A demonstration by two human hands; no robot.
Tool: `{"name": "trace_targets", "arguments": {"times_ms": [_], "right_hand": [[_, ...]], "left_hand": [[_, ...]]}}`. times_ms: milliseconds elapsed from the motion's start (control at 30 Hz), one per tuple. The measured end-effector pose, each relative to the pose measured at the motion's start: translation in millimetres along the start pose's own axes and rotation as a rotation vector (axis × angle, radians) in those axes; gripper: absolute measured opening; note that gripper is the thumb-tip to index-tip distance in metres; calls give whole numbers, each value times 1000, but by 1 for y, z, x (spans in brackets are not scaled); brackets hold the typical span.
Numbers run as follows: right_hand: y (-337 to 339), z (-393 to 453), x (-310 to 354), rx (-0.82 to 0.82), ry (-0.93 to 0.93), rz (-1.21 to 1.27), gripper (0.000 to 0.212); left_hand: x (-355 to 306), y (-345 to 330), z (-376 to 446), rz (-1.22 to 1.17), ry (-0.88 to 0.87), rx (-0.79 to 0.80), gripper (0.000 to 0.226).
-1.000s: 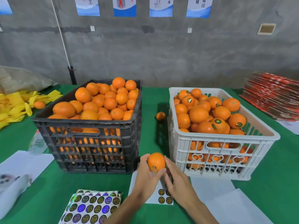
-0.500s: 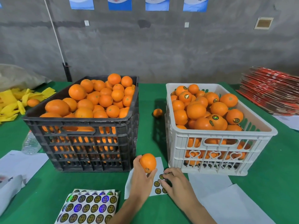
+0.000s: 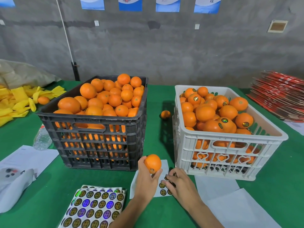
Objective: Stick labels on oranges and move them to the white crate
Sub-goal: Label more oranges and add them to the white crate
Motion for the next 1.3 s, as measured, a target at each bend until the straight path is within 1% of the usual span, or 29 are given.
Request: {"name": "trace_targets", "arguments": {"times_ms": [100,167,267,333,400,433,500,567,600,633,700,733,833,933,1000,1067,1100,1133,1167,1200,1233,1300], "right_hand": [[-1,0,-3,-18,-52,62,27],[-3,0,-8,-17,-125,126,23],[-2,3,-19,-32,-291,289,22],[3,6,-20,-57,-340,322,22],[20,11,-8,-157,-304,277,20],[34,15,3,-234,-264,252,16],[63,25,33,-365,-135,160,6],[83,38,62,-404,-49,25,21],[93,43,73,-418,-35,-32,25],[105,47,82,-456,-24,-86,24],[132,54,96,-529,-30,-166,16],[145,58,101,-555,-40,-194,16],[179,71,114,-603,-68,-284,28],[199,90,115,-573,-143,-294,49],[211,107,103,-523,-196,-151,60],[224,125,84,-497,-212,70,59],[232,133,75,-512,-215,137,56],[239,140,68,-533,-219,165,53],[243,146,62,-548,-221,163,54],[245,152,56,-547,-224,142,58],[245,157,50,-535,-232,102,63],[244,165,33,-513,-273,-3,71]], "left_hand": [[0,0,0,-13,0,-5,71],[1,0,0,-30,0,-4,71],[0,0,-1,-58,-4,-9,71],[-1,1,0,-74,-9,-16,71],[-4,2,0,-101,-18,-25,71],[-9,3,0,-124,-32,-31,71],[-29,7,3,-169,-78,-42,68],[-58,11,9,-250,-146,-42,65],[-74,13,13,-284,-192,-41,63],[-91,17,18,-290,-236,-64,59],[-126,29,28,-225,-337,-131,45],[-140,32,33,-204,-376,-148,40],[-180,36,53,-54,-498,-202,29],[-215,34,77,-46,-568,-155,28],[-231,31,95,-89,-528,-42,36],[-242,26,112,-66,-509,75,60],[-246,21,121,-72,-501,166,70],[-249,15,129,-102,-492,265,75],[-253,13,137,-112,-503,343,76],[-257,15,145,-82,-531,379,74],[-260,21,156,-10,-577,362,69],[-260,43,187,146,-638,248,57]]}}
Point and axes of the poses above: each hand's wrist, its own z-axis towards the middle knuckle, its own y-axis out of the back of the hand, x = y × z, the point moved 8 cm from there along z, towards the middle knuckle, and after that the axes turned 7 degrees about -y, right-handed, at the moved point
